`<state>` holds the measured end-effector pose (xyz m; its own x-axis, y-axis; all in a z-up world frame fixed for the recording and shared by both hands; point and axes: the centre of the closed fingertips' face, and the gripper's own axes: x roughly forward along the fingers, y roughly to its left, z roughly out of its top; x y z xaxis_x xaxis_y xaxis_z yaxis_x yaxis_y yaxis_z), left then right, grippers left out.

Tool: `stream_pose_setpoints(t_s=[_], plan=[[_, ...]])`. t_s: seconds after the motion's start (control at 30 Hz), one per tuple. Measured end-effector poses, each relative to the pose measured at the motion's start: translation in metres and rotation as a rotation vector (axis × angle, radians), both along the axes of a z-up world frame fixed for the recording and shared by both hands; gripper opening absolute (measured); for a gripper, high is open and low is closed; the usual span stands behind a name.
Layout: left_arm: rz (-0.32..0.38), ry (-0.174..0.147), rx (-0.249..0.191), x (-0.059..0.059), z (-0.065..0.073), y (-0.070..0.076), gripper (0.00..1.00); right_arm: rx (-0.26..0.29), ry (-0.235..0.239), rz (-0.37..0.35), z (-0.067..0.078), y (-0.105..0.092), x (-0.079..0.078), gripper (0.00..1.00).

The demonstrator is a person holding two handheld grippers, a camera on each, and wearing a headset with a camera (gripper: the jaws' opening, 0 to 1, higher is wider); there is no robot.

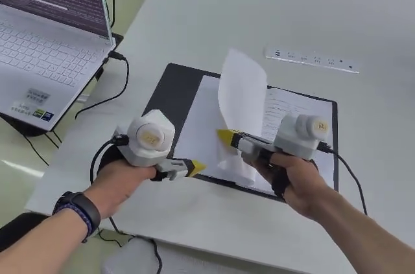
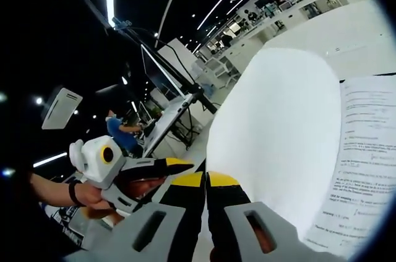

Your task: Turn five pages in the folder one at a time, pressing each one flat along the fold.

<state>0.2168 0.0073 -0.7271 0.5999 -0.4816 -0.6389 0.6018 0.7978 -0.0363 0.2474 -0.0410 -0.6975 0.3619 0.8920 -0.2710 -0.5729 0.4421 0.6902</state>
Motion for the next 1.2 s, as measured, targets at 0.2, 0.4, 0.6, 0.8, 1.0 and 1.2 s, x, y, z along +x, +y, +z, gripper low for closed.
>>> stream_pose_setpoints(t_s=[0.2, 0.4, 0.6, 0.8, 1.0, 1.2], plan=[[0.021, 0.001, -0.006, -0.002, -0.001, 0.008, 0.68, -0.017, 0.021, 0.024, -0.011, 0.014, -0.001, 0.00], [0.034, -0.003, -0.018, -0.002, -0.001, 0.012, 0.68, -0.048, 0.038, 0.044, -0.025, 0.023, -0.002, 0.00], [0.044, 0.002, -0.032, -0.004, -0.005, 0.013, 0.68, -0.069, 0.073, 0.037, -0.041, 0.031, 0.003, 0.00], [0.050, 0.007, -0.039, -0.006, -0.008, 0.014, 0.68, -0.083, 0.123, 0.019, -0.058, 0.038, 0.008, 0.00], [0.054, 0.010, -0.038, -0.006, -0.010, 0.017, 0.68, -0.106, 0.167, 0.004, -0.075, 0.045, 0.011, 0.00], [0.061, 0.011, -0.042, -0.005, -0.010, 0.017, 0.68, -0.148, 0.184, 0.029, -0.090, 0.051, 0.004, 0.05]])
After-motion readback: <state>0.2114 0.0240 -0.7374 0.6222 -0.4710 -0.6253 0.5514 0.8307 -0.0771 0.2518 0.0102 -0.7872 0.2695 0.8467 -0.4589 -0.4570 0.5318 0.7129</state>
